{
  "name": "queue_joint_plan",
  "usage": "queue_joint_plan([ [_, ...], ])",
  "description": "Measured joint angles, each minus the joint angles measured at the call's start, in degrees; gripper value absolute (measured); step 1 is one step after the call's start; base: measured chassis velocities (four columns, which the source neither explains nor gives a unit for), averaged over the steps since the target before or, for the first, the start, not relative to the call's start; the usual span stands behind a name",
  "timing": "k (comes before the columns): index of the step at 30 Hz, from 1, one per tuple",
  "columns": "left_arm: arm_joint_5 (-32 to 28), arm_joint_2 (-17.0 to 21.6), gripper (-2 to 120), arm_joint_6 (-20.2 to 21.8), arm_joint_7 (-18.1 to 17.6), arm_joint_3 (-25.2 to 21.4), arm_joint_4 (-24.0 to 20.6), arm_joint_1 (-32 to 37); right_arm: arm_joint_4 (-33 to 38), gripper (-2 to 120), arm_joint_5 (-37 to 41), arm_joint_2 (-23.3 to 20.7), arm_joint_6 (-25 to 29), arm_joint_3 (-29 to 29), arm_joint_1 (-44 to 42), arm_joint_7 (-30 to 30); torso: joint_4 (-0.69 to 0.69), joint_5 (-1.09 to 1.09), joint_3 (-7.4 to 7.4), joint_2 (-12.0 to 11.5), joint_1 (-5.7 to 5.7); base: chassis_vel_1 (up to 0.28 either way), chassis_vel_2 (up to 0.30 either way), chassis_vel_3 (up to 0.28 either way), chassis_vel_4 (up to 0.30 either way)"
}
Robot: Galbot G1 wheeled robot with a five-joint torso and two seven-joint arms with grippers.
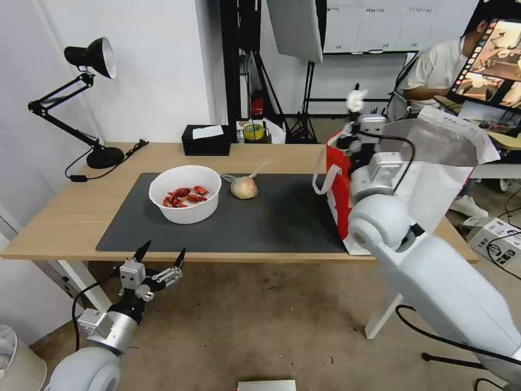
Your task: Pick up the trash from the table and place it into the takeout bag.
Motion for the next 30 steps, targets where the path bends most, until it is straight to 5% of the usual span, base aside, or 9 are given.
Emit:
queue_joint_plan([
  [8,0.06,0.08,100,0.01,0.04,0.17,-0.03,-0.19,0.37,2,4.95,-1.39,-2.80,0.35,0.72,3.88,0.00,-0.01,0.00,0.00,0.00,0.000,0.000,0.000,0.000],
  [30,0.12,0.32,100,0.01,0.17,0.73,0.14,-0.72,1.16,84,5.72,-2.05,-3.69,0.88,-1.39,3.37,0.00,-0.01,0.00,0.00,0.00,0.000,0.000,0.000,0.000],
])
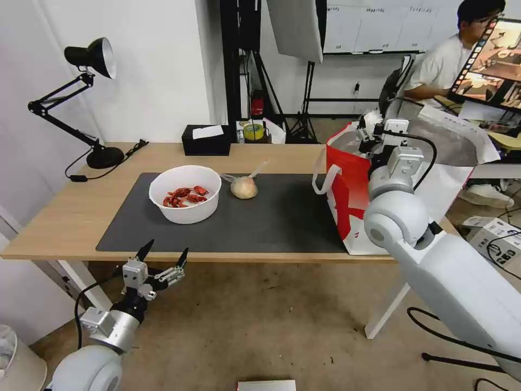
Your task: Pick up the trash from the table and place it into the takeout bag.
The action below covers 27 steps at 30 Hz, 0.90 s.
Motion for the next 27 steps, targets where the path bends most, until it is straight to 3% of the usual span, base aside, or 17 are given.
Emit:
queue_joint_plan([
  [5,-0.05,0.17,100,0.00,0.01,-0.16,-0.15,-0.01,0.50,99,0.54,-0.25,-0.01,0.29,-0.44,-0.31,0.00,0.00,0.00,0.00,0.00,0.000,0.000,0.000,0.000],
  [14,-0.16,0.27,100,0.00,0.01,-0.32,-0.37,-0.09,2.17,100,2.07,-1.28,1.34,0.97,-0.51,-2.73,0.00,0.00,0.00,0.00,0.00,0.000,0.000,0.000,0.000],
  [27,-0.17,0.03,100,-0.04,0.01,-0.39,-0.87,-0.14,8.90,100,6.95,-4.83,7.48,3.38,-7.10,-23.08,0.01,0.00,0.00,0.00,0.00,0.000,0.000,0.000,0.000],
])
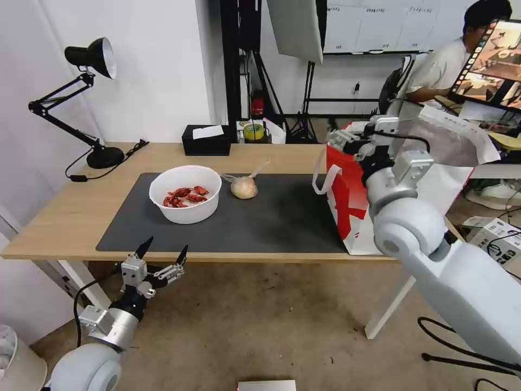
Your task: Pick up the trash from the table and place it into the takeout bag.
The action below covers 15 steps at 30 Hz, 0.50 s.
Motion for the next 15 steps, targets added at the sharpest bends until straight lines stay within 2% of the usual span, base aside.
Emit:
queue_joint_plan([
  [3,-0.01,-0.07,100,-0.03,0.02,-0.04,-0.13,0.01,3.22,100,1.40,-1.28,0.54,3.04,-6.64,-7.71,-0.01,0.00,0.00,0.00,0.00,0.000,0.000,0.000,0.000],
  [4,-0.01,-0.07,100,-0.03,0.02,-0.04,-0.13,0.01,3.22,100,1.40,-1.28,0.54,3.04,-6.64,-7.71,-0.01,0.00,0.00,0.00,0.00,0.000,0.000,0.000,0.000],
  [7,-0.01,-0.09,100,-0.06,0.04,-0.06,-0.26,0.03,5.89,100,1.04,-1.82,0.85,6.28,-13.78,-11.93,-0.01,0.00,0.00,0.00,0.00,0.000,0.000,0.000,0.000],
  [15,-0.02,-0.09,100,-0.24,0.24,0.01,-0.29,0.09,7.93,100,-3.67,-0.74,3.66,10.09,-25.88,-14.17,-0.01,0.00,0.00,0.00,0.00,0.000,0.000,0.000,0.000],
])
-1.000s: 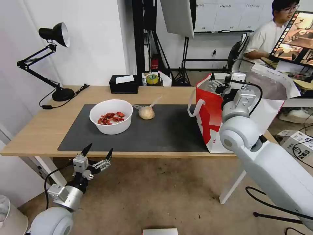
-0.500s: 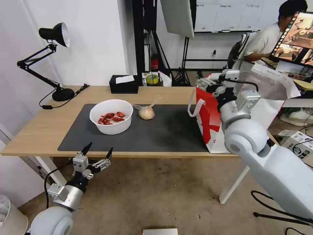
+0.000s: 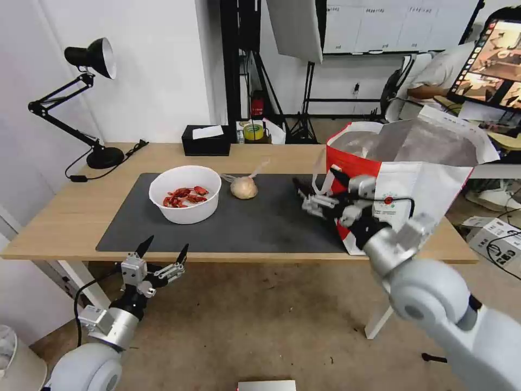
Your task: Pick up the trash from the table and place it into the takeout bag.
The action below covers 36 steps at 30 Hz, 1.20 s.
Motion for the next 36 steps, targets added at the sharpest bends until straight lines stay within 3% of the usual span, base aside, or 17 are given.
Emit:
queue_joint_plan([
  [8,0.10,-0.86,100,-0.41,0.93,0.44,0.21,0.23,0.58,100,-6.24,2.54,6.82,4.39,-13.52,-1.38,0.00,0.02,-0.01,0.00,0.00,0.000,0.000,0.000,0.000],
  [14,0.17,-1.05,100,-0.77,0.97,0.42,0.40,0.51,0.23,100,-9.01,4.32,9.01,5.13,-17.66,-1.63,0.00,0.00,-0.01,0.00,0.00,0.000,0.000,0.000,0.000],
  [16,0.40,-1.46,100,-1.54,1.08,0.03,0.99,1.37,-2.96,100,-15.82,8.68,15.00,5.41,-25.54,-2.34,0.00,0.00,-0.01,0.01,0.00,0.000,0.000,0.000,0.000],
  [23,1.33,-1.99,100,-2.00,1.14,-0.06,2.11,2.22,-7.63,100,-20.87,12.09,18.58,4.62,-28.65,-2.22,0.00,0.00,-0.01,0.00,0.00,0.000,0.000,0.000,0.000],
  [36,1.93,-2.51,100,-2.27,1.19,-0.35,3.17,2.86,-9.91,100,-22.06,13.67,18.83,2.81,-28.72,-1.94,0.01,0.00,0.00,0.00,0.00,0.000,0.000,0.000,0.000],
])
